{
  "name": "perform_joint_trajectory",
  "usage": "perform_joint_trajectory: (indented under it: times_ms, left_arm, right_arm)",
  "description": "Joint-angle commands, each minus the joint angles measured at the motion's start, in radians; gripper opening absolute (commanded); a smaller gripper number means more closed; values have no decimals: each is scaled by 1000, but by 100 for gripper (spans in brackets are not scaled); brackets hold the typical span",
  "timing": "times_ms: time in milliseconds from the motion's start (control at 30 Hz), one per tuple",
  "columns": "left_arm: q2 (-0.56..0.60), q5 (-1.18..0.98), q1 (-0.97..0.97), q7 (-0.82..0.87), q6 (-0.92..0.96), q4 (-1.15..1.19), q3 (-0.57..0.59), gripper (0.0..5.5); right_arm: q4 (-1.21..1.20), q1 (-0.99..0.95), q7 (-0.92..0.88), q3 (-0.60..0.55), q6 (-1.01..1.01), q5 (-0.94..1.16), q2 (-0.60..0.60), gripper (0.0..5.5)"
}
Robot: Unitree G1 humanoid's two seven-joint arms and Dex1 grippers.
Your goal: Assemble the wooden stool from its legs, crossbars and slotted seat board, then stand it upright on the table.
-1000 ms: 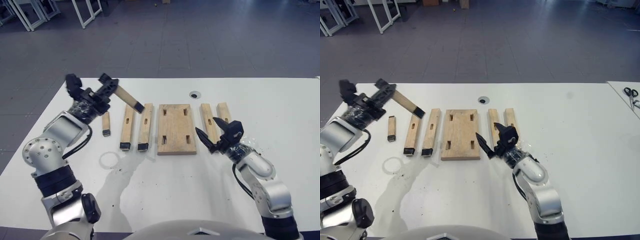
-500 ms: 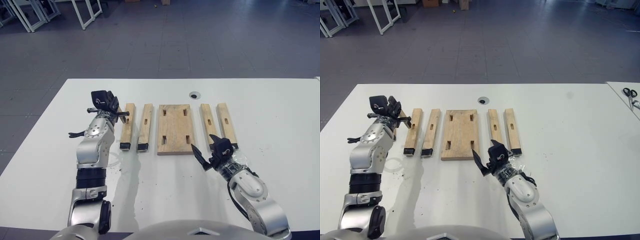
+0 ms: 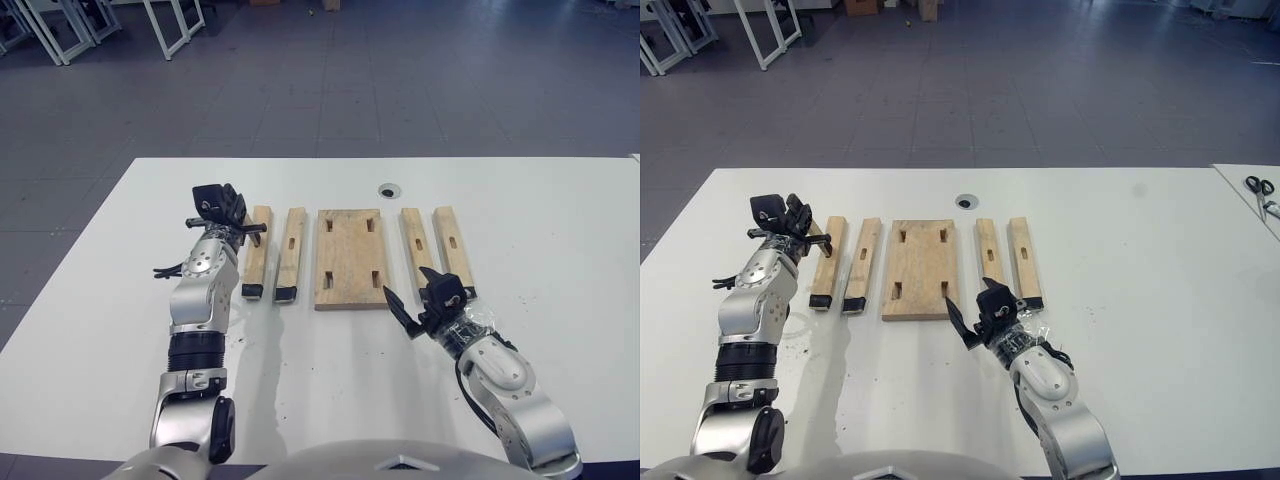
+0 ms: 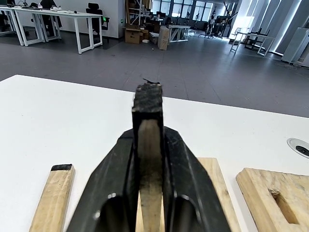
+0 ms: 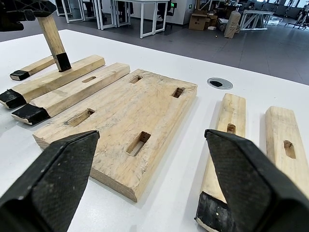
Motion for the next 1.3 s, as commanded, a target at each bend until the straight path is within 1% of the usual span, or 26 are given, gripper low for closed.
perform_joint_trajectory:
  times_ms: [33, 333, 667, 1000, 1300]
  left_arm:
    - [-5, 20, -29, 11, 12, -2, 17, 44]
    - [-35, 50, 5, 11, -11, 37, 30, 44]
    - [-56, 53, -21, 14, 34, -61, 27, 44]
    - [-82, 83, 31, 17, -11, 17, 26, 44]
    - [-66, 102, 48, 9, -50, 54, 45, 44]
  right_arm:
    - [9, -17, 0, 1, 9, -9, -1, 403]
    - [17, -25, 4, -4, 6, -9, -2, 403]
    - [17, -24, 8, -2, 10, -9, -5, 403]
    - [17, -30, 13, -1, 13, -9, -6, 403]
    - [17, -28, 10, -6, 10, -8, -4, 403]
